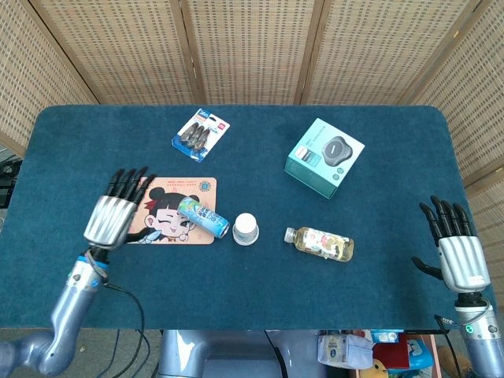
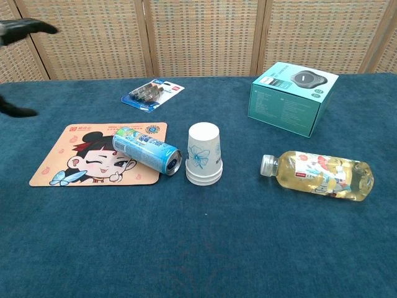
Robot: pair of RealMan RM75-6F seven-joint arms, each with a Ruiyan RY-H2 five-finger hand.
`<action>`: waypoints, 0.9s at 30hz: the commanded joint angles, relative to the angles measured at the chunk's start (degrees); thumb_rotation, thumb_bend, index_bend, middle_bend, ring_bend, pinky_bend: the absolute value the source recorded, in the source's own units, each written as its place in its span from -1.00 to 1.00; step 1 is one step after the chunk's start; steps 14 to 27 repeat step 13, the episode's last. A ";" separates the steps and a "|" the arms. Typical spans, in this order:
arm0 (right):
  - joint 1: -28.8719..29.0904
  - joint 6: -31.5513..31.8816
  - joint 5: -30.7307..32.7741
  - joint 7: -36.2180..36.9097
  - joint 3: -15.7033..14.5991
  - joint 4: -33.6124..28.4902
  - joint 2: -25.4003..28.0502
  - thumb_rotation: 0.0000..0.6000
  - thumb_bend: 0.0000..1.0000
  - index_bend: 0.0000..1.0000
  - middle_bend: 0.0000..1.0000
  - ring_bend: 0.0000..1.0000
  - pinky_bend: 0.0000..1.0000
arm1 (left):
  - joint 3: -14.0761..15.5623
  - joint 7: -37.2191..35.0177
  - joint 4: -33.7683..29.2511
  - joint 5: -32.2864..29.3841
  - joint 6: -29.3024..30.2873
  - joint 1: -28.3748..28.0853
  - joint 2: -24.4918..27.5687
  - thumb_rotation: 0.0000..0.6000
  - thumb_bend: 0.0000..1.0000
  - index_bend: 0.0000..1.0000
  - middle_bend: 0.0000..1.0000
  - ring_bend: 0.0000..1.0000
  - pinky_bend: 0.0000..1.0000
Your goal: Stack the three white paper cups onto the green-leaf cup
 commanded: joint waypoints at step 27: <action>-0.66 0.51 -0.32 -1.33 -0.05 -1.29 0.35 1.00 -1.00 -0.87 -1.00 -1.00 -1.00 | 6.38 -17.83 2.14 6.06 8.64 16.87 9.95 1.00 -0.64 -1.00 -1.00 -1.00 -1.00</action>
